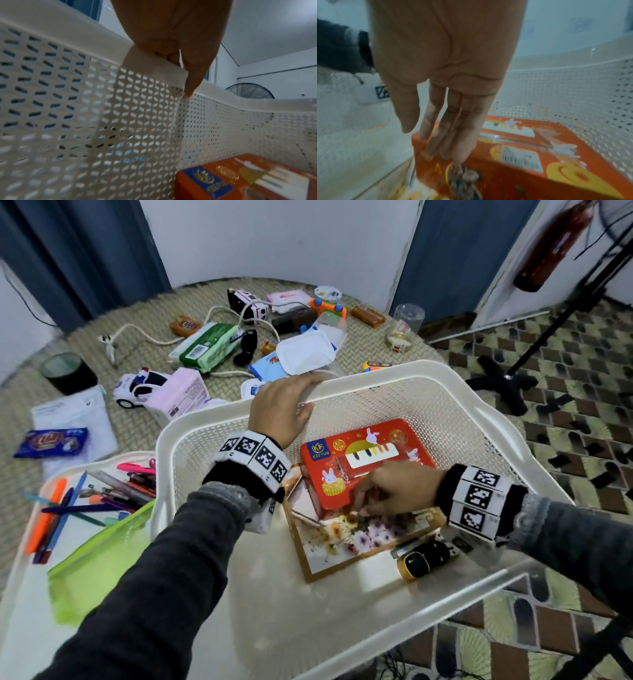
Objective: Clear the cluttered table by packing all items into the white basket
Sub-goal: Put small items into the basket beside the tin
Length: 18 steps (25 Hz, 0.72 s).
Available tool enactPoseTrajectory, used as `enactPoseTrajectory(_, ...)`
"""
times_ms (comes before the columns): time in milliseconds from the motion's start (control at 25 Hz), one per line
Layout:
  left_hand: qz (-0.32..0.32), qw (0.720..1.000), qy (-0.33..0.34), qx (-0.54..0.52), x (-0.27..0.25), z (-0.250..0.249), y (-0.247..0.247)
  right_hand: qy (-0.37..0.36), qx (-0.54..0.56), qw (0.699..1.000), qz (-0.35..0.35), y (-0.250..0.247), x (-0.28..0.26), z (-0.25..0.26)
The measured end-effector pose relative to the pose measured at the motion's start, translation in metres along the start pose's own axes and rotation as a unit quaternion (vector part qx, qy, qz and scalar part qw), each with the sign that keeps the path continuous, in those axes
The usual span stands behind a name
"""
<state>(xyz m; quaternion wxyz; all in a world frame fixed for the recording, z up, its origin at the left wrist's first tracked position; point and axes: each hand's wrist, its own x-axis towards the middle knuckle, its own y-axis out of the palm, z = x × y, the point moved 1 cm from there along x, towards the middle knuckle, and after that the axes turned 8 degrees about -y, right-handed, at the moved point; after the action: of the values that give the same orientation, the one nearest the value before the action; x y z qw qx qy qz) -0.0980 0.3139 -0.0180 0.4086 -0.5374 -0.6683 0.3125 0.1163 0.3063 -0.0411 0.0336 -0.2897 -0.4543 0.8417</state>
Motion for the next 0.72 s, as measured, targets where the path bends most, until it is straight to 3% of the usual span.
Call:
enactPoseTrajectory(200, 0.048, 0.997, -0.033, -0.042, -0.005, -0.018, -0.02, 0.028, 0.0, 0.994, -0.108, -0.037, -0.019, 0.004)
enactPoseTrajectory(400, 0.07, 0.995, -0.04, -0.059, -0.026, -0.038, -0.074, 0.01, 0.047, 0.976, -0.214, -0.061, -0.028, 0.023)
enactPoseTrajectory(720, 0.045, 0.996, -0.07, -0.045, -0.108, -0.036, -0.147, -0.021, 0.002, 0.966, -0.256, -0.081, -0.043, 0.079)
